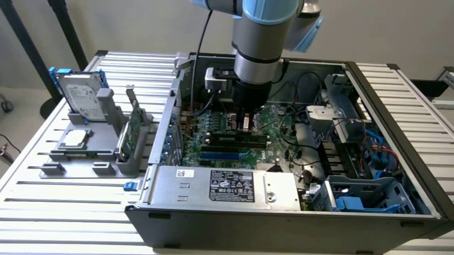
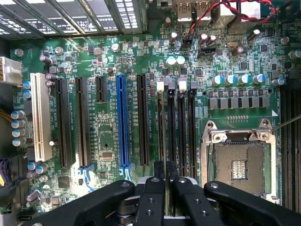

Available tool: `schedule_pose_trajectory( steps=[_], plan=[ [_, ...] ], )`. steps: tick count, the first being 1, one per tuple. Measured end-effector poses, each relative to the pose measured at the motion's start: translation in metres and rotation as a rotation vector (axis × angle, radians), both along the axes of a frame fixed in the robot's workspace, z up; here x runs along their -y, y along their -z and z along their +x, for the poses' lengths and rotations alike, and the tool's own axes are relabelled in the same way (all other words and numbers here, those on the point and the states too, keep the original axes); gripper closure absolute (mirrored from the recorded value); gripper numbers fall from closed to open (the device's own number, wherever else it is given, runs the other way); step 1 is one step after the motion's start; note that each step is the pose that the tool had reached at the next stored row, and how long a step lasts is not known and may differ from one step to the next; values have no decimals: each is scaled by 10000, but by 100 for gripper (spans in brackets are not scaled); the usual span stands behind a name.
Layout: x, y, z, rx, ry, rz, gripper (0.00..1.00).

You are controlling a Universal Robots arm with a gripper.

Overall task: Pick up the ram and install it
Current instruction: 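Insert the ram into the slot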

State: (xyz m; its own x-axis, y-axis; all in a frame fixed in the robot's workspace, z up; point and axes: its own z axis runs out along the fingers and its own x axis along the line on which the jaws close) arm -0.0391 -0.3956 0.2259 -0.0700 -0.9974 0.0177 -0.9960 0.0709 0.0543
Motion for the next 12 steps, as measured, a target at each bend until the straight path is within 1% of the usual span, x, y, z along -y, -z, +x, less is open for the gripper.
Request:
schedule_pose_trajectory(
  steps=[7, 9, 10, 12],
  plan=[
    [0, 15, 0, 0, 0, -2, 86],
    [0, 15, 0, -1, 1, -2, 84],
    [0, 15, 0, 0, 1, 1, 78],
    [2, 6, 0, 2, 2, 17, 78]
  ],
)
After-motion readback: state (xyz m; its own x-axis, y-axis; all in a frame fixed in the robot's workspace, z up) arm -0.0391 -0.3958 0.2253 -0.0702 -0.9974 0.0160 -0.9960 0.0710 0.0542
